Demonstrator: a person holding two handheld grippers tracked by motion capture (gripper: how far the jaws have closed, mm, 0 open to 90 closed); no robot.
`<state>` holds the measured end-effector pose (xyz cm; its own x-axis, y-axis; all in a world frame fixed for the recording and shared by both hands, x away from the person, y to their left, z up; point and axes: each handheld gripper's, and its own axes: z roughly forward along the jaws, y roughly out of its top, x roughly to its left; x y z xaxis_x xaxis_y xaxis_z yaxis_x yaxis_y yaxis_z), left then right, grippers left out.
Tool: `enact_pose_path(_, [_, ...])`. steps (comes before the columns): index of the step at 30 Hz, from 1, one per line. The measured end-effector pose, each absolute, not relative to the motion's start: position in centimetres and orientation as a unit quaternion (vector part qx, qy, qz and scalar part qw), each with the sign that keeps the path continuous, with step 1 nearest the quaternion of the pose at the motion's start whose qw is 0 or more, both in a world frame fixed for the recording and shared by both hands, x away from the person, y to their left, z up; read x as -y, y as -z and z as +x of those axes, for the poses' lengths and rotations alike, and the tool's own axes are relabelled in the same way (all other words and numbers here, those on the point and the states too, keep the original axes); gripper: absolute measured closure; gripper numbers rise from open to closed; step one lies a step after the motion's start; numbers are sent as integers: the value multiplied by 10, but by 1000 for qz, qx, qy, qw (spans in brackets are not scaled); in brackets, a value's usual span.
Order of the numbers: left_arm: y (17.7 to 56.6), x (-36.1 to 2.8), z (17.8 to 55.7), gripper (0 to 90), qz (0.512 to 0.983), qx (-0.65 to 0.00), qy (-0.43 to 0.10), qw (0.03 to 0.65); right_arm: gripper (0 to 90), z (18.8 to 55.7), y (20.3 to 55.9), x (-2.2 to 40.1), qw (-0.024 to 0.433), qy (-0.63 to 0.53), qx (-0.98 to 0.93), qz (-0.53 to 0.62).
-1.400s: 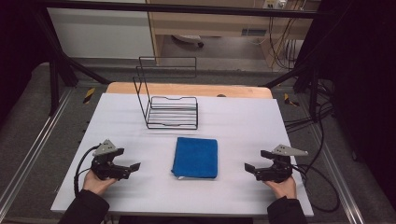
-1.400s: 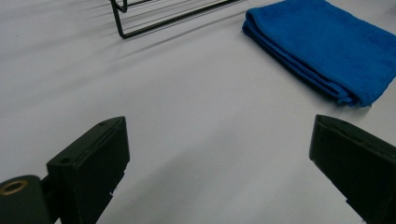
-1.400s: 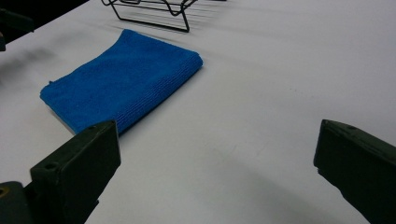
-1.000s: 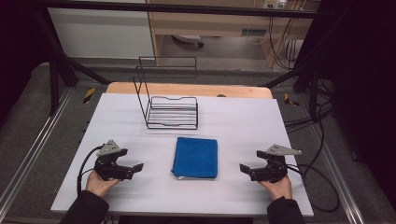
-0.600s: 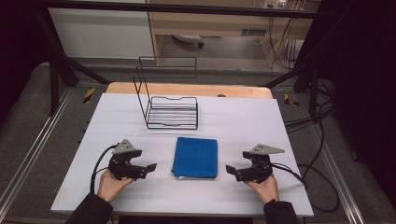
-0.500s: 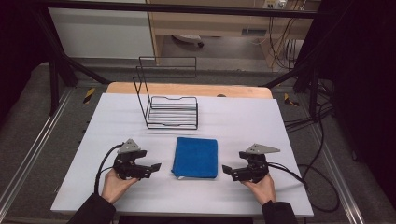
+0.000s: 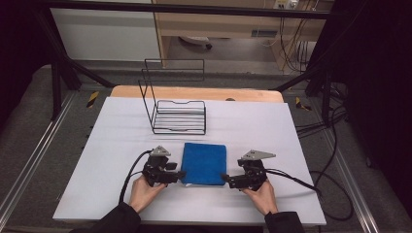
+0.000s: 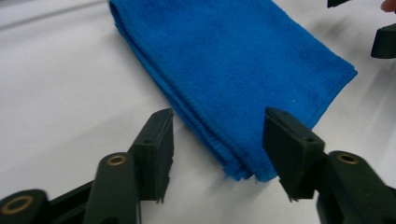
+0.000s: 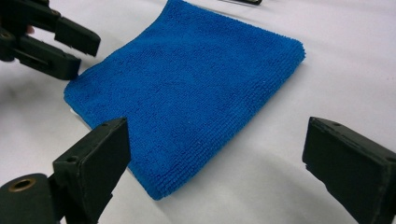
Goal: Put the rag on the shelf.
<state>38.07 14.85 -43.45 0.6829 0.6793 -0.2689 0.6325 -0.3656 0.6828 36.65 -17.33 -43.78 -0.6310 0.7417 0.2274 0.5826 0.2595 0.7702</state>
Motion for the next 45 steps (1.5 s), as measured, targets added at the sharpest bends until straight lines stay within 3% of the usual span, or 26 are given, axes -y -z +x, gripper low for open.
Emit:
enact_pose_path(6, [440, -138, 378, 550, 833, -402, -23, 380, 122, 367, 439, 171, 80, -444, -784, 426])
enact_pose_path(20, [447, -131, 371, 642, 828, -412, -28, 379, 191, 365, 445, 168, 70, -439, -791, 419])
enact_pose_path(33, [450, -126, 368, 810, 822, -420, -18, 384, 235, 366, 448, 165, 68, -435, -794, 419])
enact_pose_path(45, [440, -136, 364, 850, 810, -433, -25, 395, 294, 365, 447, 165, 66, -442, -791, 417])
